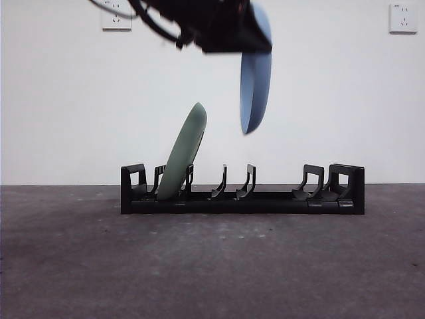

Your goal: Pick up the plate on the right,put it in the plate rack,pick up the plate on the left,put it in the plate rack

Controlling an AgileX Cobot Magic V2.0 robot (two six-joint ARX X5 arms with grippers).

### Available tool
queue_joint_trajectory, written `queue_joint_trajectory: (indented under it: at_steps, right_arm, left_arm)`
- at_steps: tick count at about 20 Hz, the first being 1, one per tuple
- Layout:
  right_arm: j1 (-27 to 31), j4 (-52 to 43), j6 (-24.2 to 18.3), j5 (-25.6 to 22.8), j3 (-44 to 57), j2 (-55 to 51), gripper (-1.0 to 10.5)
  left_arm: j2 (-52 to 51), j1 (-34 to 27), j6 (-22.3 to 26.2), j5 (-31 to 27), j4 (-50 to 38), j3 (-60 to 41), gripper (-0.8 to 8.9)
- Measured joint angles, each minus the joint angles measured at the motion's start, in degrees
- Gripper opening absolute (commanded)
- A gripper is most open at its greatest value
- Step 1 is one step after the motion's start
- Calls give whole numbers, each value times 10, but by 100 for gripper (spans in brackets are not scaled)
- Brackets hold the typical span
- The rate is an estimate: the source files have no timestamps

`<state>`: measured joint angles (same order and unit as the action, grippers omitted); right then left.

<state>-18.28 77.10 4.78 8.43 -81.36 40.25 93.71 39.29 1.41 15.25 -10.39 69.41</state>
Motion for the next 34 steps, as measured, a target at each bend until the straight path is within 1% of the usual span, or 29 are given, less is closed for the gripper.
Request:
queue_joint_trajectory:
  at_steps: [7,12,17,21,25,26,28,29,34]
  right_arm:
    - [0,4,6,1,0,-1,283]
    - [0,4,7,10,0,-1,283]
    - [0,4,8,10,0,-2,283]
    - [0,4,8,10,0,-2,283]
    - [0,4,8,10,0,-2,283]
    - [0,4,8,10,0,-2,283]
    - [0,4,8,10,0,-2,283]
    - [0,4,8,10,0,-2,283]
    - [0,4,8,10,0,-2,283]
  left_arm:
    - [68,-37,-2,6,-33,0,-8]
    - [117,-41,-2,14,-32,25,-8]
    - [134,-42,6,-12,-19,31,-8]
    - [141,-43,28,-11,2,31,-8]
    - [141,-43,35,-11,5,31,1]
    - [141,-43,35,-11,5,31,18]
    - [141,-43,35,-14,5,31,161]
    - [141,-43,35,-16,5,31,200]
    - [141,-44,30,-15,6,31,198]
